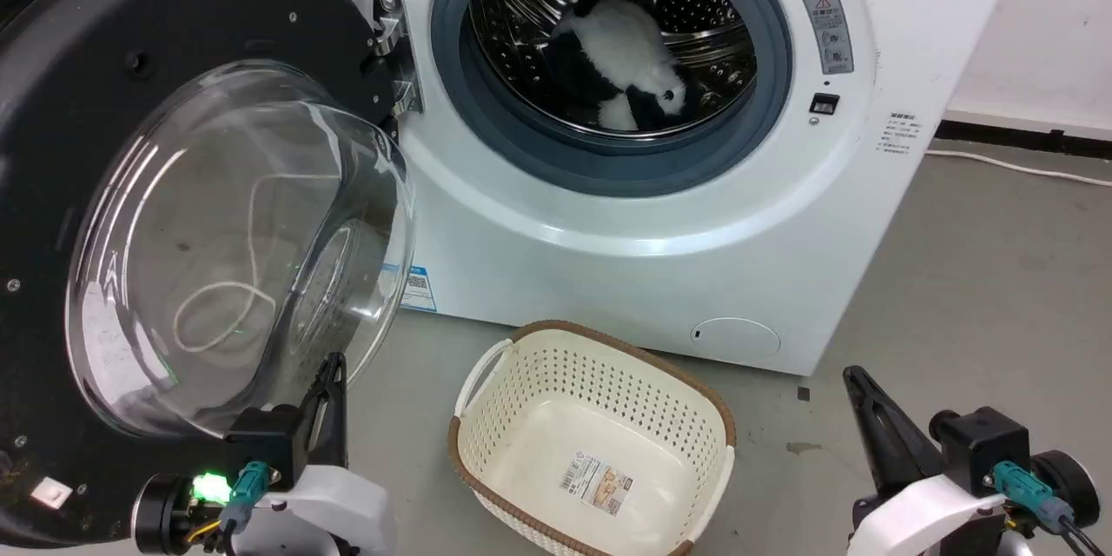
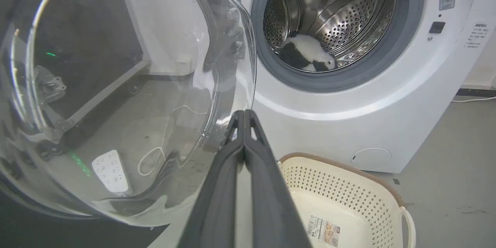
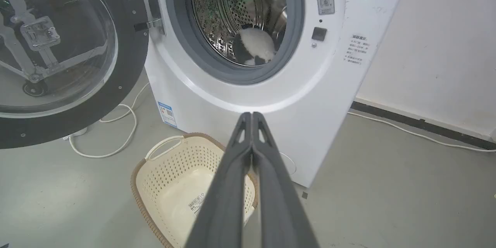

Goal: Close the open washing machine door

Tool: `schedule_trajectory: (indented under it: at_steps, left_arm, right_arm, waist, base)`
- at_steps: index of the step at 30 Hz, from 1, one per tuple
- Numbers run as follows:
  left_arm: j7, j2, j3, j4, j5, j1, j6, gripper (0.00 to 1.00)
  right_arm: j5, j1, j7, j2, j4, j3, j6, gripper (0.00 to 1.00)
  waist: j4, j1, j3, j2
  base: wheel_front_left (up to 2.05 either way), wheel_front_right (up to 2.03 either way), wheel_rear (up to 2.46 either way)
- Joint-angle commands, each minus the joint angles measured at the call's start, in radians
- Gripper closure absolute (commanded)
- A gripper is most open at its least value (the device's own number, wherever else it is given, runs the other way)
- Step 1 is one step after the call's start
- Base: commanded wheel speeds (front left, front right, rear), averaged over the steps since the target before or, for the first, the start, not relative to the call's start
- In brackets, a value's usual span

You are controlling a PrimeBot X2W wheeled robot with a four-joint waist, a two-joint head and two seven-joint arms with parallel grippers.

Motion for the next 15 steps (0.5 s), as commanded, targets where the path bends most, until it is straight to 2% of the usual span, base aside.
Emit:
schedule_trajectory:
  at_steps: [1, 15]
  left_arm:
    - [0.0, -0.001, 0.002, -0.004, 0.003, 0.014, 0.003, 1.0]
    - [0.0, -0.001, 0.002, -0.004, 0.003, 0.014, 0.003, 1.0]
  right_arm:
    - [-0.007, -0.013, 0.001, 0.0, -0.005, 0.0, 0.001, 1.0]
    - [-0.007, -0.013, 0.001, 0.0, -0.005, 0.0, 0.001, 1.0]
  waist:
    - [0.0, 0.0, 0.0, -0.0001]
    - [0.0, 0.0, 0.0, -0.0001]
  base:
    - [0.0, 0.0, 0.0]
    - [0.0, 0.0, 0.0]
